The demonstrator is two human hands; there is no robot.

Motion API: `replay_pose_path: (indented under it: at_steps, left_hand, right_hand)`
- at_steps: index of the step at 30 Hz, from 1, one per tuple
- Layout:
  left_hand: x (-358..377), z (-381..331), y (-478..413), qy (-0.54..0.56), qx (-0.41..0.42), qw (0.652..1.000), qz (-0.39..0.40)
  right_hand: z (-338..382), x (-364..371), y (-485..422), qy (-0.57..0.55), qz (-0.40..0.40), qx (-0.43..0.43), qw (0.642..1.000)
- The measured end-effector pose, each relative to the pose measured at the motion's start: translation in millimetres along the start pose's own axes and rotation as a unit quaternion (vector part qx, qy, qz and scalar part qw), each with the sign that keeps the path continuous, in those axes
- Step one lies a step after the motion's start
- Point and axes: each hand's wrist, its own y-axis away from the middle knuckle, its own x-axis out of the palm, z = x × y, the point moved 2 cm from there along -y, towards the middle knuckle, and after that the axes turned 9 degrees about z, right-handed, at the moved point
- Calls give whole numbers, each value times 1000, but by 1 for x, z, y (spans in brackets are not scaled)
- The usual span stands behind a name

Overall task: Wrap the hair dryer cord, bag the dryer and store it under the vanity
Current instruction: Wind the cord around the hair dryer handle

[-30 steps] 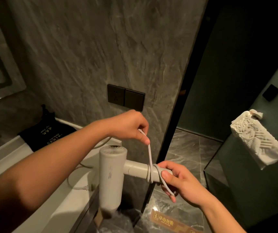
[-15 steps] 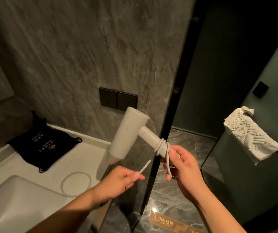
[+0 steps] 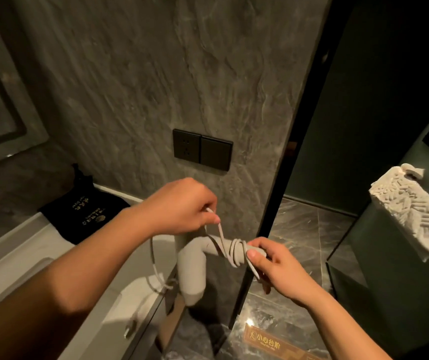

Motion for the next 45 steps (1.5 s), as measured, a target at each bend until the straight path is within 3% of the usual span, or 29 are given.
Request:
replay_pose_path:
  at_steps: [4, 8, 11, 14, 16, 18, 22, 24, 26, 28, 30, 33, 36, 40, 42, 44, 45]
  left_hand:
    - [0, 21, -24, 164, 34, 985, 34]
    - [37, 39, -31, 335, 56, 934, 110]
    - [81, 42, -28, 466, 9, 874, 136]
    - [126, 12, -16, 650, -44, 747, 131]
    - [144, -14, 0, 706, -33, 703, 77]
    - [151, -22, 11, 681, -53, 730, 20]
    - [114, -17, 19, 371, -62, 926, -33]
    - [88, -14, 24, 191, -49, 980, -5]
    - [56, -15, 24, 60, -45, 997, 22]
    - [27, -16, 16, 1, -24, 999, 41]
    - [6, -13, 2, 5, 0, 998, 64]
    - [-1, 7, -21, 121, 19, 988, 96]
    - [15, 26, -32, 307, 41, 944, 115]
    - [85, 21, -27, 515, 50, 847, 122]
    - [126, 9, -19, 624, 43, 774, 99]
    - [154, -4, -11, 720, -3, 690, 75]
    - [160, -12, -7, 745, -32, 663, 65]
  right_hand:
    - [21, -7, 8, -62, 161, -42, 984]
    - [30, -12, 14, -210, 227, -100, 946]
    - [31, -15, 18, -308, 181, -131, 925]
    - [30, -15, 17, -381, 84, -128, 912]
    - [28, -12, 13, -392, 2, -109, 914]
    - [24, -10, 8, -345, -77, -92, 931]
    - [9, -8, 1, -123, -195, -37, 972]
    - [-1, -8, -2, -19, -210, 4, 978]
    - [-8, -5, -1, 45, -177, 32, 983]
    - [-9, 0, 3, 69, -112, 35, 991]
    - [-5, 3, 9, 22, -25, 23, 999]
    - [3, 2, 19, -131, 101, -9, 986]
    - [12, -3, 26, -261, 169, -58, 949]
    - [25, -2, 36, -408, 187, -118, 886]
    - [32, -2, 38, -433, 120, -122, 885]
    - [37, -5, 34, -413, 9, -107, 904]
    - [38, -7, 31, -387, -44, -106, 915]
